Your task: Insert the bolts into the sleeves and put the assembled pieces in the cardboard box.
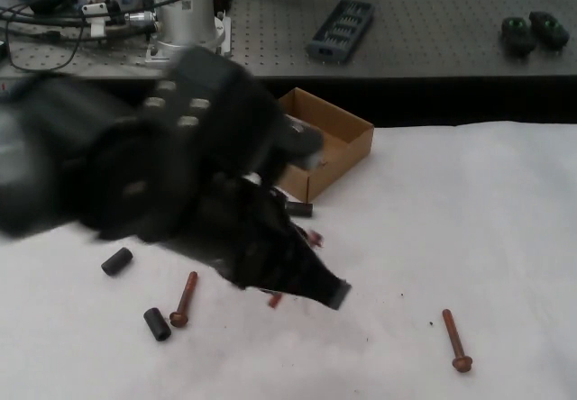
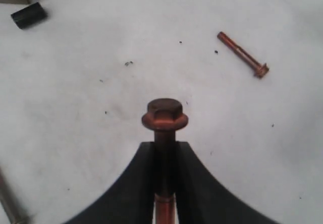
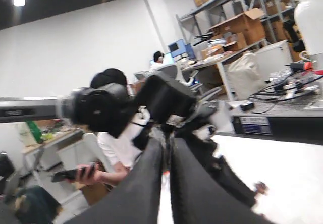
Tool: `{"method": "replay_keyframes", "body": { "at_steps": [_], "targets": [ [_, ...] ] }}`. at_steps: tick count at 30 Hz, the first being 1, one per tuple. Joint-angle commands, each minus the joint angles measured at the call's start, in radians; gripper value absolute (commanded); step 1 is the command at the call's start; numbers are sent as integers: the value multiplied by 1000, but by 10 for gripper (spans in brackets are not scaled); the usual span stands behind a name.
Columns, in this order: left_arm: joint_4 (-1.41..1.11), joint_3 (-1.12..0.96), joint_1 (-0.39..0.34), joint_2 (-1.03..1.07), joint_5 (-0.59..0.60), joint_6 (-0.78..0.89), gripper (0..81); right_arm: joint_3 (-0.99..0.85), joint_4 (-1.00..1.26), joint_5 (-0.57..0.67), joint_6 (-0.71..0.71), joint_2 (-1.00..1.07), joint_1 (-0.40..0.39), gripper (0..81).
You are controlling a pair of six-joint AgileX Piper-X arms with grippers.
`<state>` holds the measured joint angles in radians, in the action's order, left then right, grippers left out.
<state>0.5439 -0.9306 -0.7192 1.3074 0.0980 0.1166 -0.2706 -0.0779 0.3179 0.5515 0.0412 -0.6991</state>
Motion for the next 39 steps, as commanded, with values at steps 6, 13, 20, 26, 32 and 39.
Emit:
{"method": "replay_keyframes", "body": {
  "at_steps": [6, 13, 20, 26, 32, 39],
  "targets": [
    [-313, 312, -3, -300, -98, 170, 6, -166, -132, -103, -169, 289, 1, 58],
    [-451, 558, -3, -546, -117, 177, 6, -353, -193, -100, -262, 682, 1, 58],
    [-584, 703, -45, -682, -194, 177, 6, -683, -447, -98, -415, 1135, 0, 58],
    [-761, 820, -81, -743, -245, 186, 6, -893, -507, -6, -472, 1394, -1, 58],
    [-755, 853, -92, -811, -245, 135, 6, -1062, -579, -13, -571, 1546, -1, 58],
    [-742, 853, -92, -878, -296, 77, 6, -1207, -715, -17, -619, 1715, -5, 58]
  ]
}}
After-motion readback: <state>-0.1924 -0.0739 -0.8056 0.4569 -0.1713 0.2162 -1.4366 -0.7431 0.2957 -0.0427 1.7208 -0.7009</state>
